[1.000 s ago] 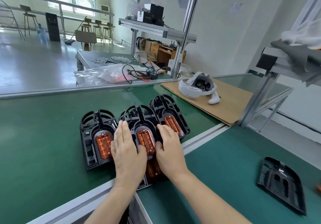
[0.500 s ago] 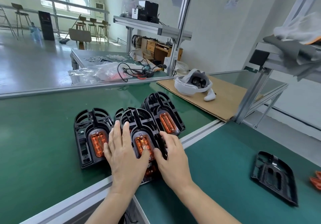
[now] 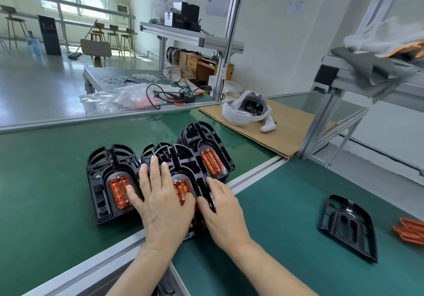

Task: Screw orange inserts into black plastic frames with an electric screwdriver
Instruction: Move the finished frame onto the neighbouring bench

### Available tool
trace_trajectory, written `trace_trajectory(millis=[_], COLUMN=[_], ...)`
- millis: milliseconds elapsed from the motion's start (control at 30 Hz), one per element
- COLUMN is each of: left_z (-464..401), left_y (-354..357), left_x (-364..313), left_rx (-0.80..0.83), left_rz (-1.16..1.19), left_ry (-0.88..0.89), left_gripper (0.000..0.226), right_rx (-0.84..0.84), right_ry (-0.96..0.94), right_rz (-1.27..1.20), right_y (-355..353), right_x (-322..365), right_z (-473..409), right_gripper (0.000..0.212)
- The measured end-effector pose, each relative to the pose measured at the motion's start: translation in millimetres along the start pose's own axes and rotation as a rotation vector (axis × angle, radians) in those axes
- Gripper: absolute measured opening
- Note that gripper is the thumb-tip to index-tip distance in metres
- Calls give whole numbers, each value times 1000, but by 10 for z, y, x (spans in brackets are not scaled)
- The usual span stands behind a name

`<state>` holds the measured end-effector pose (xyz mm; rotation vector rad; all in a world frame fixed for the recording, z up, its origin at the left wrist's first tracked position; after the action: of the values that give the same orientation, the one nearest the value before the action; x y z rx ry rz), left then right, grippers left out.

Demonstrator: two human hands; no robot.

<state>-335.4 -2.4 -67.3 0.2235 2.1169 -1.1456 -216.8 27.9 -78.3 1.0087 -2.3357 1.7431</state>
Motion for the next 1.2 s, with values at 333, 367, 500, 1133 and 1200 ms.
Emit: trace_trajectory(millis=[333, 367, 500, 1133, 1200], left_z=[125, 164, 324, 953, 1003], left_y=[55, 92, 318, 1721, 1788], left_x=[-230, -294, -631, -1945, -1994], left_rx=[-8, 4, 115, 793, 810], left_rz=[18, 45, 173, 315, 293], left_ry=[209, 249, 407, 372, 358], left_gripper=[80, 78, 64, 57, 57], right_rx=[13, 40, 92, -3, 12], right_ry=[64, 119, 330, 923, 941], right_rz=[161, 215, 345, 522, 509], right_y=[-38, -60, -237, -1262, -1275], right_x=[-136, -200, -514, -2016, -2066], right_z=[32, 37, 78, 1037, 1091], right_gripper=[53, 55, 56, 52, 54])
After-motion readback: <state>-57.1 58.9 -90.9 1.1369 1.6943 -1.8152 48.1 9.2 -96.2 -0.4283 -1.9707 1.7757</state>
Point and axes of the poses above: each hand's wrist, its own z-axis away from the middle knuckle, its own y-axis out of the palm, x = y × z, the point moved 1 cm from there along -z, towards the middle knuckle, and after that the axes turned 10 degrees about z, right-handed, at the moved point
